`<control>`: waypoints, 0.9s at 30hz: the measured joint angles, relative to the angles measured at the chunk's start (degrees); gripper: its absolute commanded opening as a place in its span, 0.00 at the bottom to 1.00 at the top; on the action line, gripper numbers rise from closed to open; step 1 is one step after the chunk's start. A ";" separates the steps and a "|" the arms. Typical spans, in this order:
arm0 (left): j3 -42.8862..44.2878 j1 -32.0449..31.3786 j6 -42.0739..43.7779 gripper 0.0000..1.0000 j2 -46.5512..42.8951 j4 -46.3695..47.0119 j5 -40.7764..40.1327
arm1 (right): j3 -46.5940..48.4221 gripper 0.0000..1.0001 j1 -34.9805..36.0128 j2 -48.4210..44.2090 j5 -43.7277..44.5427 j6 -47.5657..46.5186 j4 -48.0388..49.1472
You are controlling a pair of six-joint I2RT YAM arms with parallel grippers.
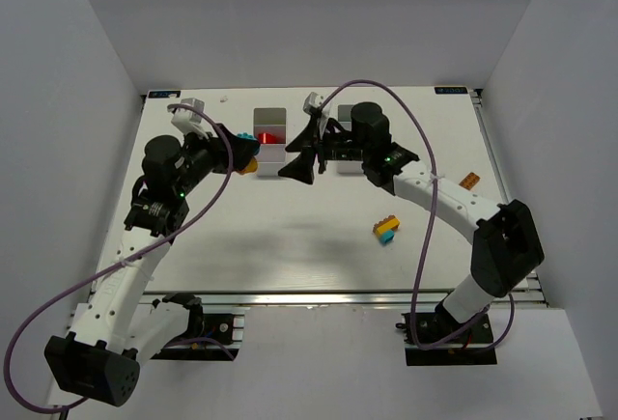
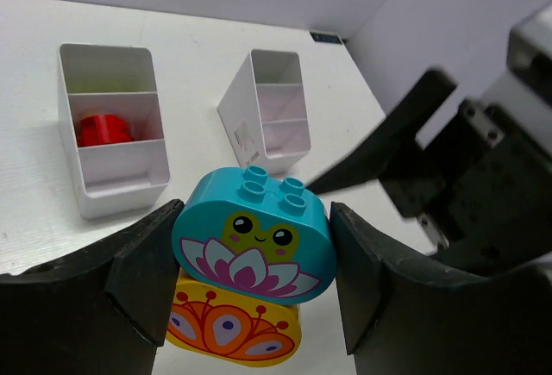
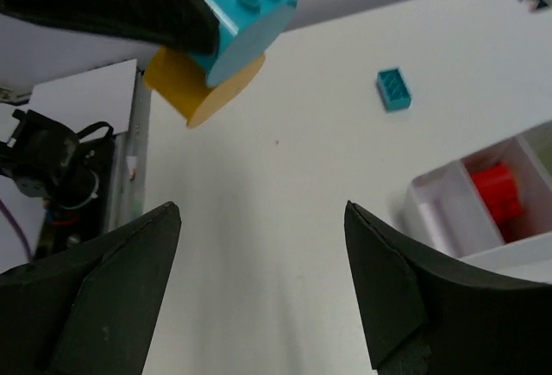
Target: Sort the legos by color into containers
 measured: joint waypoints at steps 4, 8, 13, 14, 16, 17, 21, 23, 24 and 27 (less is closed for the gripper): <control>-0.98 0.02 -4.70 0.00 -0.17 3.50 -3.39 | -1.07 0.79 3.76 -2.16 8.55 9.16 -4.26; -1.79 0.04 -9.09 0.00 0.02 5.38 -6.54 | -0.76 0.80 7.61 -3.17 18.86 17.66 -6.23; -1.99 0.04 -12.76 0.00 0.94 6.78 -9.46 | 3.32 0.80 11.50 -2.40 28.52 25.05 -7.91; -1.99 0.04 -13.20 0.00 1.09 6.86 -9.97 | 4.33 0.80 12.24 -2.19 29.88 26.25 -8.07; -1.99 0.04 -13.81 0.00 1.38 7.04 -10.86 | 5.62 0.80 13.44 -2.03 32.41 28.00 -8.04; -1.99 0.04 -14.08 0.00 1.46 7.06 -11.28 | 6.19 0.79 14.21 -1.99 33.11 28.48 -7.96; -1.99 0.04 -15.13 0.00 1.55 7.37 -12.28 | 9.07 0.78 17.03 -0.13 37.20 29.88 -8.20; -1.99 0.04 -15.58 0.00 1.55 7.43 -12.66 | 10.54 0.77 18.16 1.46 39.10 30.29 -8.37; -2.03 0.04 -15.78 0.00 1.55 7.43 -12.94 | 10.88 0.77 18.60 2.08 40.04 30.45 -8.44; -2.23 0.09 -16.17 0.00 1.55 7.61 -13.16 | 11.43 0.75 19.32 3.65 42.45 30.60 -9.51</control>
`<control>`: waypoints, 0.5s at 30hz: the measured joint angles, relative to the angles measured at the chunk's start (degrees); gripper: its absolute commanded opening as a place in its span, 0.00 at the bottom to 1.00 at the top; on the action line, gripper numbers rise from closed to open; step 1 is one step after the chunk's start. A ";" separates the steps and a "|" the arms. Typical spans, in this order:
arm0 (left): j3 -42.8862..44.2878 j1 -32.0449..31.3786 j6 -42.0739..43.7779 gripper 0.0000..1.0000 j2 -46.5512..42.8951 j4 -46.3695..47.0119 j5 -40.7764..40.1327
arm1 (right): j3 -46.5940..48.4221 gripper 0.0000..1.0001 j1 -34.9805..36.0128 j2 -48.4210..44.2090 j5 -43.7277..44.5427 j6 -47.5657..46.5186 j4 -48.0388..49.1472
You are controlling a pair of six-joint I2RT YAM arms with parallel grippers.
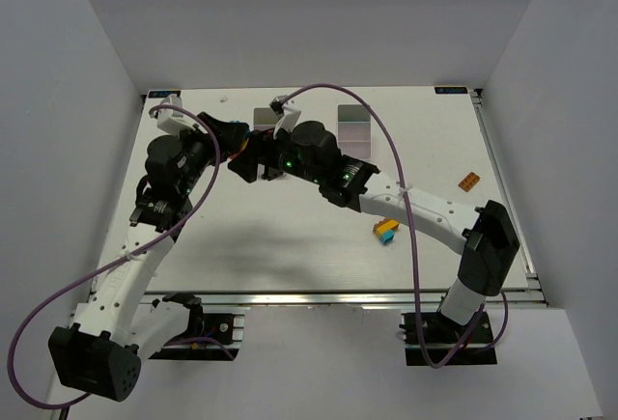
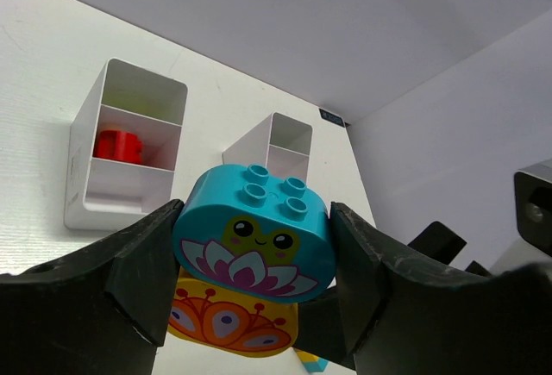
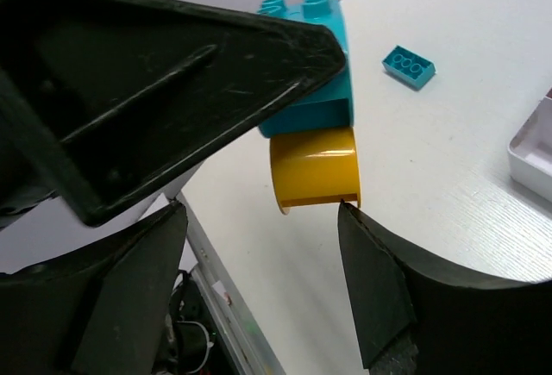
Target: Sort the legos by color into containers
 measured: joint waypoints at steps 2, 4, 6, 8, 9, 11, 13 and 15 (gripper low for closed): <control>-0.28 0.00 -0.09 0.00 0.00 0.15 -0.20 | 0.61 0.74 0.15 1.03 1.27 -0.02 -0.68; -0.44 0.02 -0.22 0.00 0.00 0.17 -0.55 | 1.25 0.74 0.17 1.79 2.34 -0.07 -1.20; -0.52 0.02 -0.31 0.00 -0.04 0.20 -0.85 | 1.44 0.74 0.15 2.01 3.30 -0.22 -1.84; -0.55 0.02 -0.52 0.00 -0.07 0.24 -0.98 | 1.44 0.72 0.15 2.03 3.89 -0.35 -1.90; -0.55 0.02 -0.66 0.00 -0.09 0.28 -1.05 | 1.44 0.72 0.15 2.03 4.13 -0.59 -1.90; -0.61 0.02 -0.68 0.00 -0.20 0.24 -1.20 | 1.44 0.72 0.20 2.01 4.57 -1.31 -1.90; -0.68 0.02 -0.68 0.00 -0.31 0.20 -1.27 | 1.44 0.72 0.20 1.99 4.83 -2.08 -1.79; -0.74 0.02 -0.68 0.00 -0.44 0.20 -1.27 | 1.36 0.74 0.20 1.97 4.96 -2.97 -1.62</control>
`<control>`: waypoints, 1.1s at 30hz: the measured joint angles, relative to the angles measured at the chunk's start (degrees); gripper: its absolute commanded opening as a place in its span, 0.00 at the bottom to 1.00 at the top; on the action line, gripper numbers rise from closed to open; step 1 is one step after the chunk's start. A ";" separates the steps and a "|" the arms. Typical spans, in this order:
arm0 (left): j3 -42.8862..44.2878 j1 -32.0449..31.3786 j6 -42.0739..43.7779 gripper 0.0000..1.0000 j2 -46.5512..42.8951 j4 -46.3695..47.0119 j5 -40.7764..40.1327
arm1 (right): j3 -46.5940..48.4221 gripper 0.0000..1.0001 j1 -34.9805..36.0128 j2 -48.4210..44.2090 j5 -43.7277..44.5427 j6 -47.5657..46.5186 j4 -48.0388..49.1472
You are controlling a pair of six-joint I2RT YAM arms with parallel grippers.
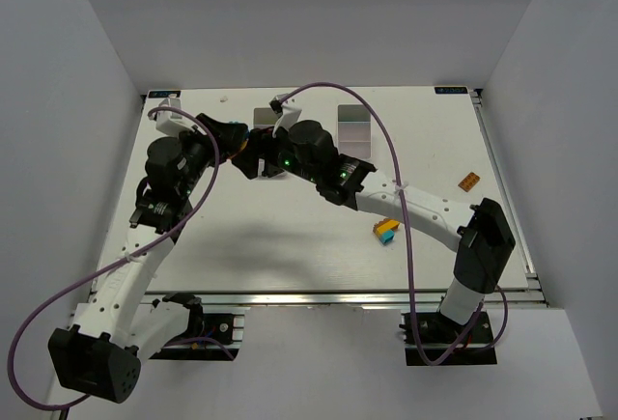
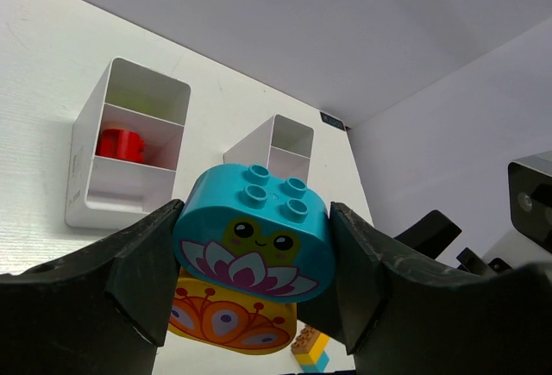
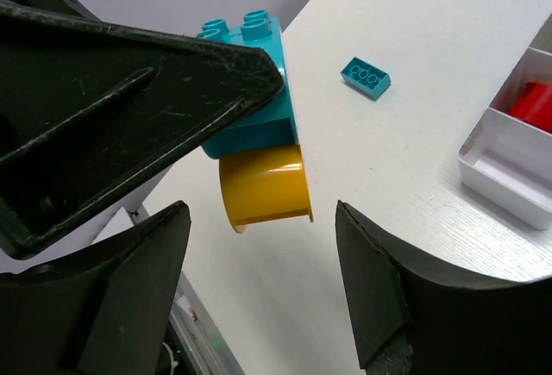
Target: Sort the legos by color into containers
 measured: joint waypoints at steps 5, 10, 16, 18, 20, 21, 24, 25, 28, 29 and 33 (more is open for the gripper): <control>-0.72 0.00 -0.24 0.00 -0.44 -0.02 0.00 | -0.26 0.75 -0.09 0.00 0.15 -2.25 1.25; -0.79 0.00 -0.52 0.00 -0.52 0.00 -0.04 | -0.04 0.72 -0.11 0.33 0.17 -3.28 2.91; -0.79 0.04 -1.03 0.00 -1.16 0.02 -0.66 | 1.53 0.70 -0.11 2.86 0.22 -3.19 2.80; -0.81 0.04 -1.07 0.00 -1.42 0.00 -0.66 | 1.53 0.67 -0.11 3.23 0.20 -3.10 2.78; -0.83 0.04 -1.20 0.00 -1.55 0.02 -0.63 | 1.53 0.66 -0.11 3.30 0.22 -3.08 2.82; -0.83 0.04 -1.31 0.00 -1.57 0.02 -0.63 | 1.53 0.65 -0.11 3.30 0.22 -3.06 2.91; -0.85 0.04 -1.57 0.00 -1.57 0.00 -0.63 | 1.53 0.58 -0.11 3.30 0.24 -3.10 3.61; -0.85 0.04 -1.70 0.00 -1.57 0.00 -0.63 | 1.53 0.55 -0.11 3.32 0.26 -3.21 4.11; -0.87 0.04 -1.97 0.00 -1.57 0.15 -0.63 | 1.53 0.34 -0.20 3.32 -0.28 -3.52 5.68; -0.90 0.04 -1.88 0.00 -1.57 0.48 -0.90 | 1.53 0.28 -0.26 3.34 -0.96 -3.85 5.97; -0.90 0.07 -2.03 0.00 -1.81 0.94 -1.29 | 1.36 0.04 -0.48 3.56 -2.38 -4.00 6.75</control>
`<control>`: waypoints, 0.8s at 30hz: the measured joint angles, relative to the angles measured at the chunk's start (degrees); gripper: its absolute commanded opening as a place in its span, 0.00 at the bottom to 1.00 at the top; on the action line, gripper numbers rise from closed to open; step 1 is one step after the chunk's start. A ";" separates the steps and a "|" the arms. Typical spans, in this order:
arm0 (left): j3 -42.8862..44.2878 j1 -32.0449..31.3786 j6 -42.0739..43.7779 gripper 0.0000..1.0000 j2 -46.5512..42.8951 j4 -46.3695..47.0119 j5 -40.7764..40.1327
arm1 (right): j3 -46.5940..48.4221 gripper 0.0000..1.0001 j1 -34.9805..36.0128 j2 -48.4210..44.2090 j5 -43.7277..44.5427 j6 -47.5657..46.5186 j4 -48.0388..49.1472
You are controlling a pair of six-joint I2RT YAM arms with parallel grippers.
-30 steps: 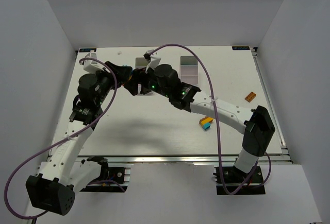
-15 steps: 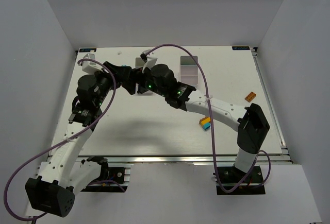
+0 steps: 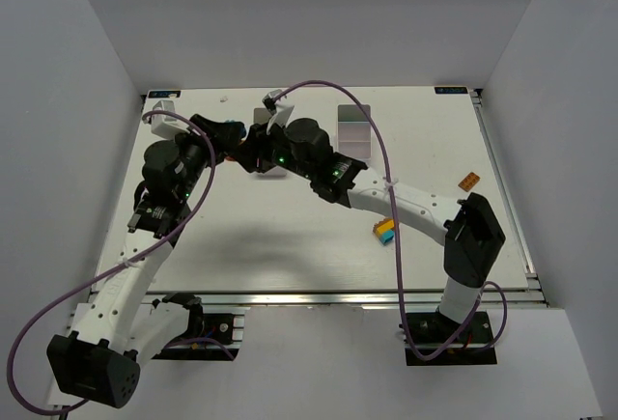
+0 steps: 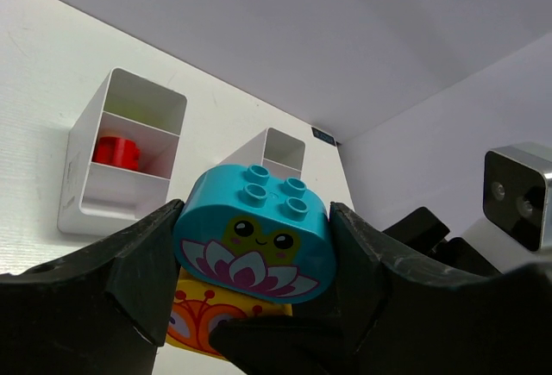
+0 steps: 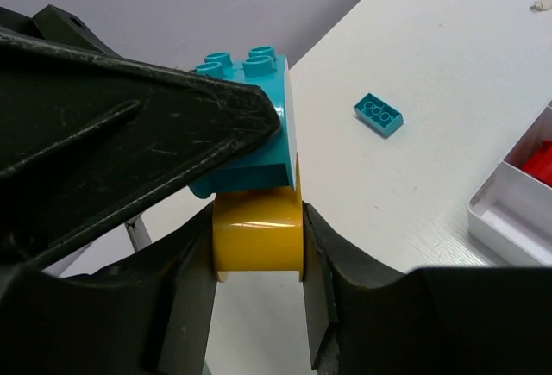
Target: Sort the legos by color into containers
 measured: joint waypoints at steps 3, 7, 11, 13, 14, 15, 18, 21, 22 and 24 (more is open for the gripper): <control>0.00 -0.02 -0.11 0.00 0.00 0.15 -0.28 | -1.36 0.00 -0.50 -0.07 -1.84 -0.17 2.19; 0.00 -0.02 -0.11 0.00 0.02 0.35 -0.66 | -5.22 0.00 -0.52 -0.87 -3.67 -0.52 3.30; 0.02 -0.02 0.17 0.00 0.37 0.33 -0.85 | -9.25 0.00 -0.55 -2.49 -5.11 -1.60 3.52; 0.07 -0.02 0.57 0.00 0.70 0.31 -1.33 | -10.97 0.00 -0.61 -3.91 -5.79 -2.82 3.58; 0.11 -0.02 0.85 0.00 0.83 0.24 -1.66 | -11.89 0.00 -0.79 -4.83 -6.12 -3.69 3.63; 0.24 -0.02 1.29 0.00 1.03 0.00 -1.95 | -12.61 0.00 -0.98 -5.73 -6.58 -4.57 3.58; 0.50 -0.02 2.47 0.00 1.38 -1.14 -2.47 | -14.78 0.00 -2.69 -8.98 -8.46 -8.83 3.69; 0.50 -0.02 4.00 0.00 1.51 -2.67 -2.75 | -16.31 0.00 -7.13 -12.11 -13.40 -15.30 3.28; 0.50 -0.02 4.55 0.00 1.53 -3.19 -2.78 | -16.61 0.00 -9.03 -12.90 -15.37 -17.57 2.89; 0.52 -0.02 5.77 0.00 1.53 -4.44 -2.75 | -16.72 0.00 -13.31 -14.14 -19.32 -22.53 1.42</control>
